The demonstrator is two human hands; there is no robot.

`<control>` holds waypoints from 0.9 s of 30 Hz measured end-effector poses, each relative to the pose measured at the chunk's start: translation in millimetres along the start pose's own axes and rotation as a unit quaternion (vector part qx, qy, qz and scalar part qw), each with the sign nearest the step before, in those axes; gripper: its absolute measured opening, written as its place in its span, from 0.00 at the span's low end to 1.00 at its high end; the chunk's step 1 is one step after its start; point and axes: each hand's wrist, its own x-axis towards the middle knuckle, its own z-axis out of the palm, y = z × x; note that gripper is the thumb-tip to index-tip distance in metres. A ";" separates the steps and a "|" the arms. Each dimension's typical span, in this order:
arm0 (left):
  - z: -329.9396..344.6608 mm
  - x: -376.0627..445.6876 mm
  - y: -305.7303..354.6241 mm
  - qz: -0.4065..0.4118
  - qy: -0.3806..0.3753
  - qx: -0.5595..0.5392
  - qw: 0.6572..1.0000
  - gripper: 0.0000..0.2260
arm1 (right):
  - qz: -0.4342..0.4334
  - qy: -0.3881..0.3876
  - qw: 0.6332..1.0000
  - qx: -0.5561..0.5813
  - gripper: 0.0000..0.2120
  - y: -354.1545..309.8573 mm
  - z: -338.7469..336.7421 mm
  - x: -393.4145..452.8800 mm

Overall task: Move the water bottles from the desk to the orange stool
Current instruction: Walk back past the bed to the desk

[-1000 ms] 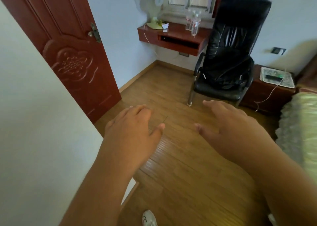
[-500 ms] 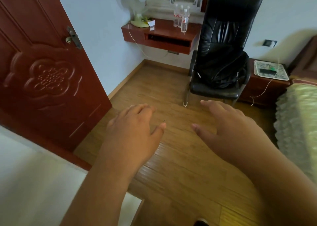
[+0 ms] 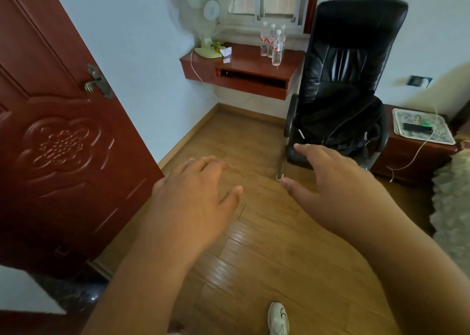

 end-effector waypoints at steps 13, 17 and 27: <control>-3.3 134.8 35.8 -0.022 0.012 -0.007 1.000 0.25 | -0.034 -0.013 0.999 0.000 0.37 39.8 -31.5 140.4; -0.5 174.2 30.8 -0.013 0.013 -0.010 1.000 0.25 | -0.029 -0.014 0.999 -0.004 0.37 42.6 -28.1 176.0; -10.2 306.1 -5.6 0.038 -0.017 -0.023 0.999 0.27 | 0.023 0.012 0.999 -0.018 0.36 20.8 -31.7 281.4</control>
